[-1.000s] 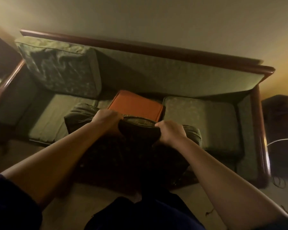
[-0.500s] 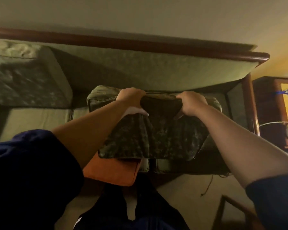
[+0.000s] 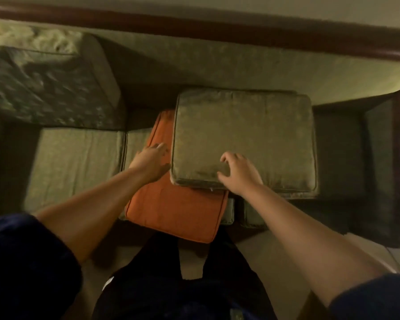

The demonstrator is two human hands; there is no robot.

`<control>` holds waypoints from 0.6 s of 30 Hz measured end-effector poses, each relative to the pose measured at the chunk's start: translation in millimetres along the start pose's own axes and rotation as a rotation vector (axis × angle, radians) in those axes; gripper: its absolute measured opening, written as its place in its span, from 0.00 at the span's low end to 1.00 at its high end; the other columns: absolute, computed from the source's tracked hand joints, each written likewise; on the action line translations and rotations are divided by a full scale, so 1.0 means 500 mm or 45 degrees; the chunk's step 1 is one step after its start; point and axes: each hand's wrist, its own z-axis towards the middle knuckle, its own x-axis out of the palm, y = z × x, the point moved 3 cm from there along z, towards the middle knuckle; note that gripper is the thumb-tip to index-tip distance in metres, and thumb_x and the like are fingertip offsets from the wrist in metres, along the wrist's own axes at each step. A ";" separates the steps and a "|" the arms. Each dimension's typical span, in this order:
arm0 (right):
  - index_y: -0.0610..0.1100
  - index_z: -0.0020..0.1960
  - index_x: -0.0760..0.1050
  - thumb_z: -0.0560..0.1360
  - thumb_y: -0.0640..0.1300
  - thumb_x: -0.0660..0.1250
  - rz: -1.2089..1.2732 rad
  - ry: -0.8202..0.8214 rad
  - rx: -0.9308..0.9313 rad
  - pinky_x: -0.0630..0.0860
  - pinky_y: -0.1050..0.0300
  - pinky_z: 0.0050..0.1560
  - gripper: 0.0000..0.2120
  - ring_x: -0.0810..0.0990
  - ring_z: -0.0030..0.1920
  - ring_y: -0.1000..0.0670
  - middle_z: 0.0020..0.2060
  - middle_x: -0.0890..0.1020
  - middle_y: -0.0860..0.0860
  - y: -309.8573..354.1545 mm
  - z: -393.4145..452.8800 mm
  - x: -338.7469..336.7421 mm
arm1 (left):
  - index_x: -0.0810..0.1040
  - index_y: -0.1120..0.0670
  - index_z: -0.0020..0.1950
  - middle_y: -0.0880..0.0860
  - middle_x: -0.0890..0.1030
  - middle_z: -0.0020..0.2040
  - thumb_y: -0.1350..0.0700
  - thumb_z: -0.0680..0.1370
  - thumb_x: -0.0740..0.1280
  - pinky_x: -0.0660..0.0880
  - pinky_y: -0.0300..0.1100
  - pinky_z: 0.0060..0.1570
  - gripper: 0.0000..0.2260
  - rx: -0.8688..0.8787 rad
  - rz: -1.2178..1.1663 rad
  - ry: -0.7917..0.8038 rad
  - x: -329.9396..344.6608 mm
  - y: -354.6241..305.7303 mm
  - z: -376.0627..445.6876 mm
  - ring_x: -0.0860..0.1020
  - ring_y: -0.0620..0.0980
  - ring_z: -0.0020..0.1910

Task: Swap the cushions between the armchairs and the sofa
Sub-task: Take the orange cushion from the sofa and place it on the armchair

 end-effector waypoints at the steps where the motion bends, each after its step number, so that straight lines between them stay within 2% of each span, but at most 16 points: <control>1: 0.53 0.59 0.70 0.76 0.56 0.69 0.045 0.034 -0.014 0.78 0.49 0.50 0.16 0.77 0.55 0.48 0.55 0.78 0.52 0.018 -0.021 0.055 | 0.72 0.50 0.68 0.52 0.77 0.63 0.48 0.76 0.70 0.76 0.52 0.56 0.22 -0.030 -0.006 0.021 0.025 0.046 -0.024 0.77 0.57 0.59; 5: 0.54 0.56 0.72 0.76 0.54 0.69 0.180 0.149 0.007 0.78 0.50 0.49 0.11 0.76 0.52 0.52 0.49 0.77 0.56 0.067 -0.096 0.277 | 0.77 0.51 0.58 0.50 0.80 0.55 0.50 0.77 0.67 0.77 0.48 0.49 0.12 0.008 0.027 0.161 0.143 0.208 -0.097 0.80 0.54 0.51; 7: 0.53 0.55 0.74 0.77 0.53 0.68 0.178 0.288 0.034 0.78 0.51 0.49 0.09 0.77 0.52 0.53 0.49 0.78 0.57 0.073 -0.126 0.374 | 0.78 0.50 0.51 0.50 0.81 0.52 0.51 0.77 0.64 0.76 0.48 0.49 0.07 0.131 0.176 0.308 0.212 0.260 -0.121 0.80 0.54 0.50; 9: 0.52 0.56 0.74 0.78 0.52 0.68 0.125 0.398 0.056 0.78 0.51 0.50 0.08 0.77 0.53 0.51 0.49 0.78 0.56 0.072 -0.143 0.465 | 0.78 0.50 0.51 0.51 0.81 0.54 0.51 0.78 0.62 0.76 0.48 0.51 0.07 0.238 0.308 0.440 0.271 0.295 -0.130 0.79 0.54 0.51; 11: 0.51 0.58 0.74 0.77 0.52 0.69 0.083 0.406 0.095 0.77 0.51 0.51 0.12 0.77 0.56 0.48 0.51 0.79 0.53 0.069 -0.153 0.533 | 0.78 0.50 0.56 0.51 0.80 0.57 0.50 0.79 0.61 0.75 0.50 0.55 0.10 0.312 0.377 0.486 0.314 0.307 -0.128 0.78 0.54 0.56; 15: 0.48 0.67 0.71 0.72 0.53 0.75 -0.046 0.213 0.129 0.75 0.47 0.60 0.27 0.73 0.64 0.45 0.62 0.77 0.49 0.075 -0.152 0.633 | 0.73 0.51 0.67 0.52 0.75 0.65 0.42 0.77 0.65 0.72 0.55 0.61 0.21 0.502 0.572 0.491 0.410 0.295 -0.129 0.74 0.56 0.65; 18: 0.43 0.67 0.69 0.70 0.45 0.77 -0.206 0.087 0.142 0.73 0.45 0.64 0.30 0.73 0.65 0.42 0.62 0.76 0.45 0.080 -0.135 0.674 | 0.66 0.54 0.72 0.55 0.72 0.67 0.40 0.73 0.72 0.72 0.56 0.59 0.33 0.555 0.786 0.426 0.472 0.279 -0.145 0.72 0.60 0.64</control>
